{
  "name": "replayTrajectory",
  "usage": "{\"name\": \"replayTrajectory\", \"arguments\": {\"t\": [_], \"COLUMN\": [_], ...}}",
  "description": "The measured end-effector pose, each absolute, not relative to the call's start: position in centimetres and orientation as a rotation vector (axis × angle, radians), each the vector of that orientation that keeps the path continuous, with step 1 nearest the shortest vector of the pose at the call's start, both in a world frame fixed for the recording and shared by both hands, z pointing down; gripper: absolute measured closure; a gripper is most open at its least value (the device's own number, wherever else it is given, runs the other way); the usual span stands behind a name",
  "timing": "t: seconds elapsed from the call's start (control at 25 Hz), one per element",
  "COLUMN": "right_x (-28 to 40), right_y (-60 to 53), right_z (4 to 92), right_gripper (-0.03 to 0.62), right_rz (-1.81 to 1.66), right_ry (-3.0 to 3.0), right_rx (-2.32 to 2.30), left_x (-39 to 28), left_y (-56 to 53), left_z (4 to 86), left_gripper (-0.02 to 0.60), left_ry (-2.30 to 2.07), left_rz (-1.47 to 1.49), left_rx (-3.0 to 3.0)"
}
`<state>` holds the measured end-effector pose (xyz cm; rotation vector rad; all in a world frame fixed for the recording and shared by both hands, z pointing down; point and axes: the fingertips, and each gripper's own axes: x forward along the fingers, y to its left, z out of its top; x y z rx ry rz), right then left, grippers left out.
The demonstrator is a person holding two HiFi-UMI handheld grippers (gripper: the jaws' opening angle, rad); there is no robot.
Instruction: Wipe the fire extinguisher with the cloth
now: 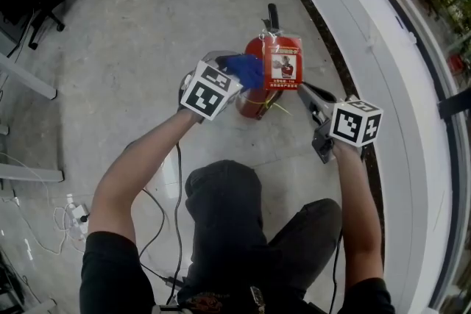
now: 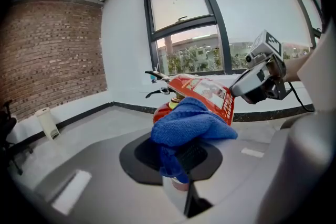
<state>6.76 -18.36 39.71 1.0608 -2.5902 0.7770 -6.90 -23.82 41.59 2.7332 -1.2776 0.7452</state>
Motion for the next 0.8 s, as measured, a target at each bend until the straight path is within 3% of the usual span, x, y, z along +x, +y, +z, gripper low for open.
{"name": "replayTrajectory", "arguments": {"t": [0.32,0.8], "right_x": [7.6,8.2], "right_y": [-18.9,-19.1], "right_z": [39.3,40.2], "right_gripper": [0.583,0.583], "right_rz": [0.737,0.709], "right_ry": [-2.574,-2.554], "right_rx": [1.128,1.127], "left_x": [-4.5,-5.3], "left_y": [-26.1,-31.5], "left_z": [39.0,39.7], "left_gripper": [0.531,0.532], "left_ry": [-1.254,-1.277], "left_rz": [0.860,0.741], "left_rx": [2.792,2.735]}}
